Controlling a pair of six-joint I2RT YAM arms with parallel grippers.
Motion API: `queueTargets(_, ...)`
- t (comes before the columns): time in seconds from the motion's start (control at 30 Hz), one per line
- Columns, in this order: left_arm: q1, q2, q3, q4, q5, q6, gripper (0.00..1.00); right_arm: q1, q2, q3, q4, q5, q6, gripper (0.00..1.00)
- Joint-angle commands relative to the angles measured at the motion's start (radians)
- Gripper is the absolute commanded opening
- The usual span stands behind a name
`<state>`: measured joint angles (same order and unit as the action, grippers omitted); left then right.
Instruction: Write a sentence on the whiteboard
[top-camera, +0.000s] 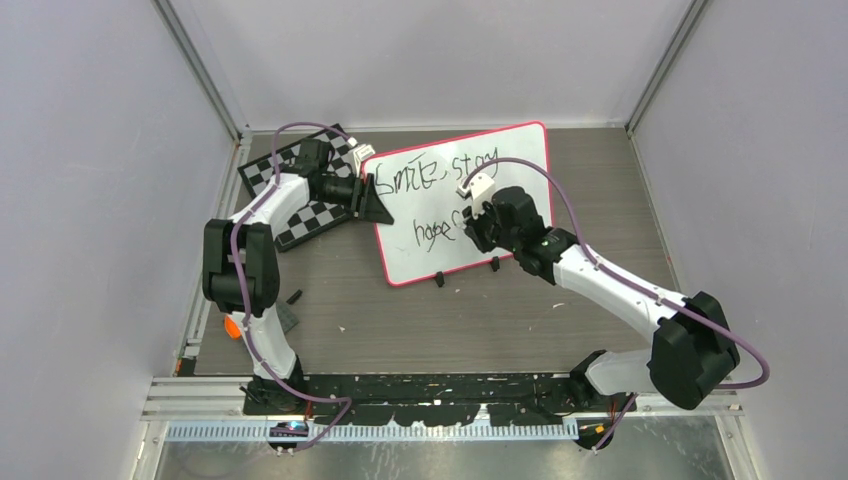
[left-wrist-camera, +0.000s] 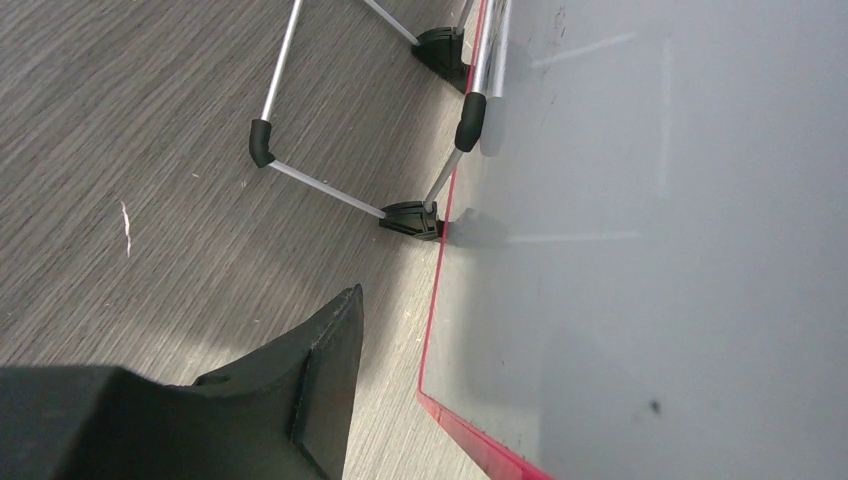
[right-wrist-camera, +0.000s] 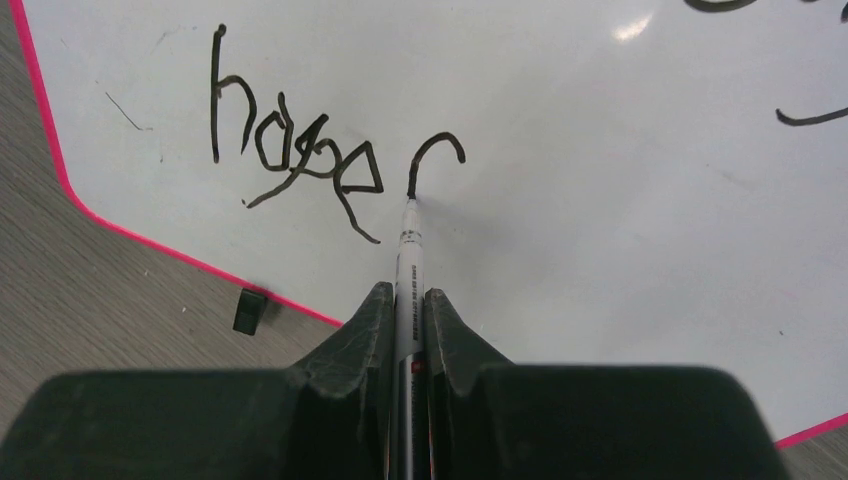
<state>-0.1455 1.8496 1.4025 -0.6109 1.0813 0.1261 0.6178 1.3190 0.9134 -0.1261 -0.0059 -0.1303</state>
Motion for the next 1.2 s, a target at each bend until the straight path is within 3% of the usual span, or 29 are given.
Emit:
queueTargets(0.0, -0.006, 0.016, 0.027, -0.019, -0.043, 0.026, 0.10, -0.001, -0.042, -0.022, -0.021, -0.006, -0.015, 0.00)
queueTargets(0.53, -0.007, 0.017, 0.028, -0.017, -0.045, 0.025, 0.10, 0.003, 0.017, -0.005, -0.070, -0.099, -0.031, 0.00)
queueTargets(0.73, -0.006, 0.019, 0.032, -0.022, -0.047, 0.027, 0.10, 0.003, -0.035, -0.003, -0.032, -0.161, -0.028, 0.00)
queueTargets(1.17, -0.006, 0.038, 0.055, -0.028, -0.040, 0.022, 0.10, -0.012, -0.039, 0.009, 0.046, -0.060, -0.006, 0.00)
